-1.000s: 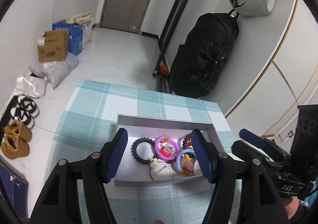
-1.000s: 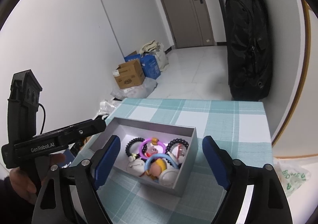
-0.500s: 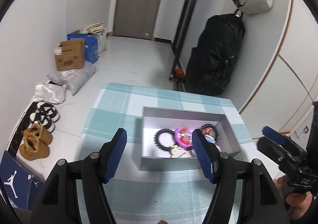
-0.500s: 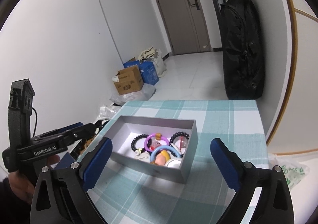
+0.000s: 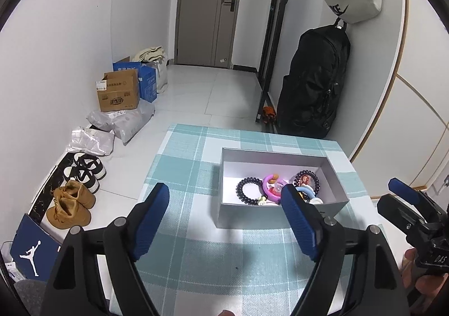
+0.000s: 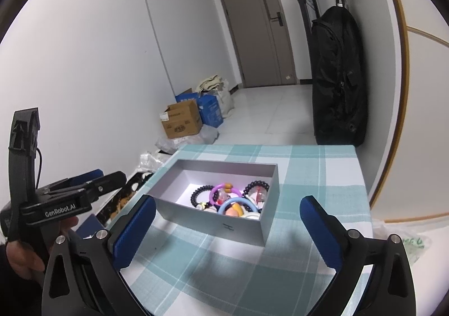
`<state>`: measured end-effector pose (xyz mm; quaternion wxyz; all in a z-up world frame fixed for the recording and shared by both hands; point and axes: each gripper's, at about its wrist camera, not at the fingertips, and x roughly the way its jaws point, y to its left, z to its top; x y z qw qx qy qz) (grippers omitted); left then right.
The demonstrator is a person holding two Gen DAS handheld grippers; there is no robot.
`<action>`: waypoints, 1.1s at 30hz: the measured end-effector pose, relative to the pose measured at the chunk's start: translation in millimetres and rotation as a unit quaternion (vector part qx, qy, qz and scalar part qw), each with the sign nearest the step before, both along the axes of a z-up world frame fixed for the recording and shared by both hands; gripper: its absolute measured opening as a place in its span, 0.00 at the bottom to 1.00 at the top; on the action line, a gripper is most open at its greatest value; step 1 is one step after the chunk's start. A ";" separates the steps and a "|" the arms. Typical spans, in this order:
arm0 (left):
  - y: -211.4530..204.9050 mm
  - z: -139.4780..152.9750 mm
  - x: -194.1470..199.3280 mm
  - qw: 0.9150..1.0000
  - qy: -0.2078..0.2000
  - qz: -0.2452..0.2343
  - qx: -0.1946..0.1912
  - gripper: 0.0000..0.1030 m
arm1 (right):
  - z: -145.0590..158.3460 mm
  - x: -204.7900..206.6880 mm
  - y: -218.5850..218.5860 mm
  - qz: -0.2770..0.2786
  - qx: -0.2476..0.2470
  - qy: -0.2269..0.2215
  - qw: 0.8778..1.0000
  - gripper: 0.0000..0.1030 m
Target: Organize jewelry
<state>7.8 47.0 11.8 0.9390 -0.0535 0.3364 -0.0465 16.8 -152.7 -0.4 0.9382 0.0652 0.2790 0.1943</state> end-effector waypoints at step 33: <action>-3.9 -0.8 -8.8 1.000 -0.009 0.011 0.024 0.76 | -5.0 -9.3 3.4 -0.005 -0.018 0.005 1.000 1.00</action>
